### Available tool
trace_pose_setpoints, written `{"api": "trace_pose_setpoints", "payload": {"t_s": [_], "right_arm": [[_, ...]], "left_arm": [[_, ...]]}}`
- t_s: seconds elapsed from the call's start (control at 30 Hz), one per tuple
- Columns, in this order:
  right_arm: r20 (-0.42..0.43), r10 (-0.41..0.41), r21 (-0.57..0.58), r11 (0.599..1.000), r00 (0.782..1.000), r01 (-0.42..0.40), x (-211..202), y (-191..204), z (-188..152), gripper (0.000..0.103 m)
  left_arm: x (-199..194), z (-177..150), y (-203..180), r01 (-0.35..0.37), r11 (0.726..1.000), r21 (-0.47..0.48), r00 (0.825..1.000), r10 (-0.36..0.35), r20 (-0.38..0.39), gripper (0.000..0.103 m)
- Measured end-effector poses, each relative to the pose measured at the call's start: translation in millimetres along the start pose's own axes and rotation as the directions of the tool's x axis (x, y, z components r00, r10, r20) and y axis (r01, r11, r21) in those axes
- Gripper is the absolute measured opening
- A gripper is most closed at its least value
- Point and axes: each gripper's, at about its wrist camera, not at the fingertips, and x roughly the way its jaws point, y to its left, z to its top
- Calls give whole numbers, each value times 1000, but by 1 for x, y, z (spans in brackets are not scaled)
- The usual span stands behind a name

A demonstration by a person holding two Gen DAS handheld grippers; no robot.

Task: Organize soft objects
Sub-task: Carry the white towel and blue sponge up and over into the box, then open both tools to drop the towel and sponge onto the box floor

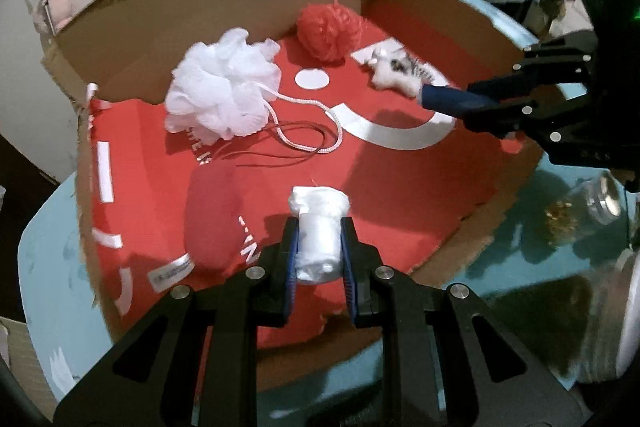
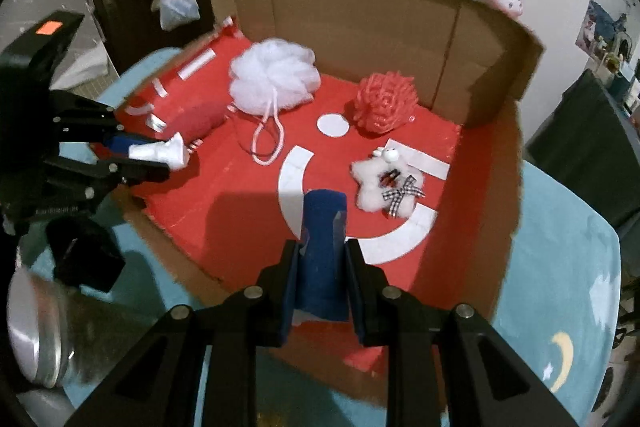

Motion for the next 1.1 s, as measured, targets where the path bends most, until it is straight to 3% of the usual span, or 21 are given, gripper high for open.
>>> {"api": "trace_pose_setpoints", "payload": {"t_s": [0.37,0.87,1.0,1.1], "right_arm": [[-119,-24,1,1000,993,24,34,-3,6,25],[-150,-2,28,1000,989,6,44,-10,5,28],[-153,2,31,1000,988,2,47,-11,8,37],[-155,2,30,1000,988,2,49,-10,9,39]], "left_arm": [[20,3,11,-33,999,-13,996,32,-85,18],[25,8,6,-17,1000,16,993,18,-119,23],[27,10,6,-7,1000,14,992,8,-123,24],[26,10,8,-4,1000,3,992,4,-127,27]]}}
